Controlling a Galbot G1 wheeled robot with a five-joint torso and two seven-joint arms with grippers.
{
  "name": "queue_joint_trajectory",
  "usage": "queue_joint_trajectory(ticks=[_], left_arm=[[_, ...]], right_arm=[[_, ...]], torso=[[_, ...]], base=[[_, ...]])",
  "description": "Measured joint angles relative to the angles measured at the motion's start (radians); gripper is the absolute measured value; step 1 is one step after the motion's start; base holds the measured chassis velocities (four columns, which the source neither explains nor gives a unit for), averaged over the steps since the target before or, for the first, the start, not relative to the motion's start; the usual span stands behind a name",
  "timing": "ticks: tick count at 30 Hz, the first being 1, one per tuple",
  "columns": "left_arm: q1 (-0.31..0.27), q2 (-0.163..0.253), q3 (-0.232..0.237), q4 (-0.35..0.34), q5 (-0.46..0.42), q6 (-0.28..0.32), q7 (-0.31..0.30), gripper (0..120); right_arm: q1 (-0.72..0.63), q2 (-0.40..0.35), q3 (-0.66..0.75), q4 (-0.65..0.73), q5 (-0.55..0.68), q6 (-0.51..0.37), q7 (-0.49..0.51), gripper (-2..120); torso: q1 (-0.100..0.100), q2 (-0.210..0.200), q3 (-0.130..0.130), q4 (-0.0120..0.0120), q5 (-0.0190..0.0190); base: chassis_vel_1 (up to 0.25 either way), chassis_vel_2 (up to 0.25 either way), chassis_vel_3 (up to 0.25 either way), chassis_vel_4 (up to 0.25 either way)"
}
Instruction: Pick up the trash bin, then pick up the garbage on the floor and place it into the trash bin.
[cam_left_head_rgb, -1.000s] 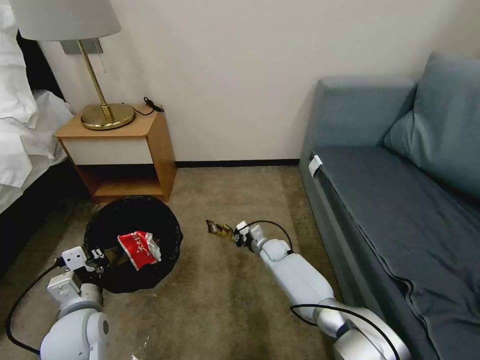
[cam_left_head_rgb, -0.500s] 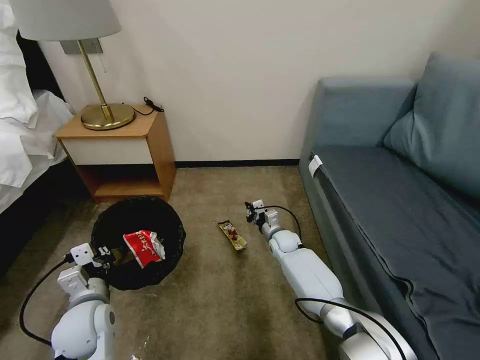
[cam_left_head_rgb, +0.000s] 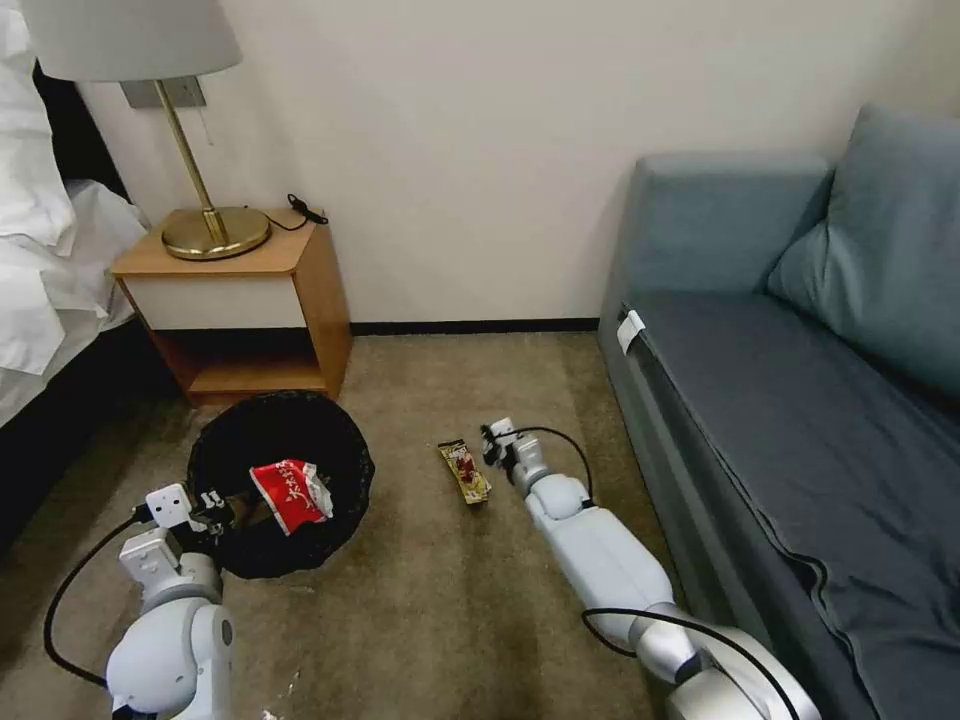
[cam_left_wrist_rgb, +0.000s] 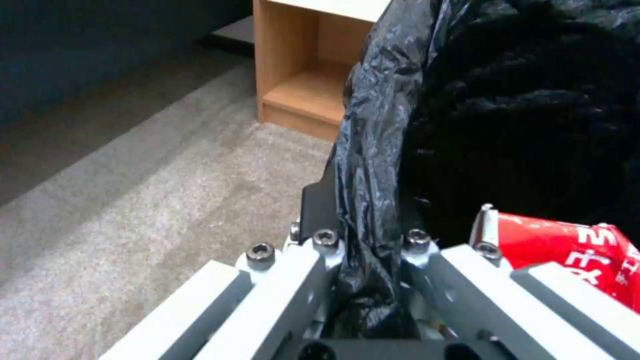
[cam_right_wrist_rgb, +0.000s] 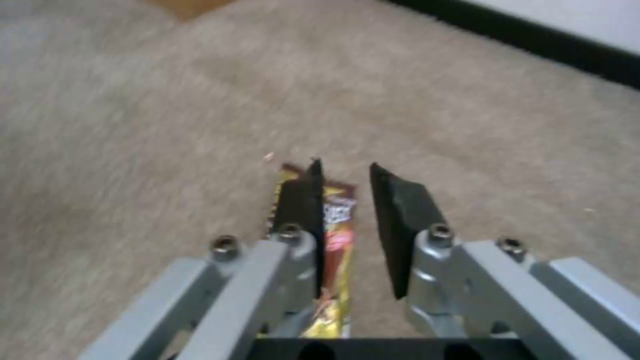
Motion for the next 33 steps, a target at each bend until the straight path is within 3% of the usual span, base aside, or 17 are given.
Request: queue_joint_trajectory(ticks=[6, 8, 9, 12, 21, 33], left_arm=[[0.004, -0.002, 0.000, -0.005, 0.000, -0.002, 0.001, 1], [0.010, -0.003, -0.001, -0.009, -0.001, -0.004, 0.002, 1], [0.010, -0.003, -0.001, -0.009, -0.001, -0.004, 0.002, 1], [0.023, -0.003, -0.003, -0.025, -0.002, -0.005, 0.004, 1], [0.047, -0.003, -0.010, -0.041, -0.002, -0.014, 0.006, 1], [0.066, -0.003, -0.016, -0.057, -0.003, -0.022, 0.006, 1]], right_arm=[[0.031, 0.028, -0.003, -0.070, -0.036, -0.035, -0.034, 39], [0.062, 0.038, 0.002, -0.154, -0.064, -0.030, -0.052, 53], [0.062, 0.038, 0.002, -0.154, -0.064, -0.030, -0.052, 53], [0.089, 0.039, 0.017, -0.228, -0.109, -0.028, -0.077, 68], [0.089, 0.038, 0.001, -0.247, -0.156, -0.044, -0.124, 98], [0.100, 0.038, 0.014, -0.302, -0.219, -0.046, -0.133, 100]], torso=[[0.000, 0.000, 0.000, -0.0001, 0.0000], [0.000, 0.000, 0.000, 0.0001, 0.0000], [0.000, 0.000, 0.000, 0.0001, 0.0000], [0.000, 0.000, 0.000, -0.0003, 0.0000], [0.000, 0.000, 0.000, 0.0000, 0.0000], [0.000, 0.000, 0.000, -0.0001, 0.0000]], base=[[0.000, 0.000, 0.000, 0.000], [0.000, 0.000, 0.000, 0.000], [0.000, 0.000, 0.000, 0.000], [0.000, 0.000, 0.000, 0.000], [0.000, 0.000, 0.000, 0.000], [0.000, 0.000, 0.000, 0.000]])
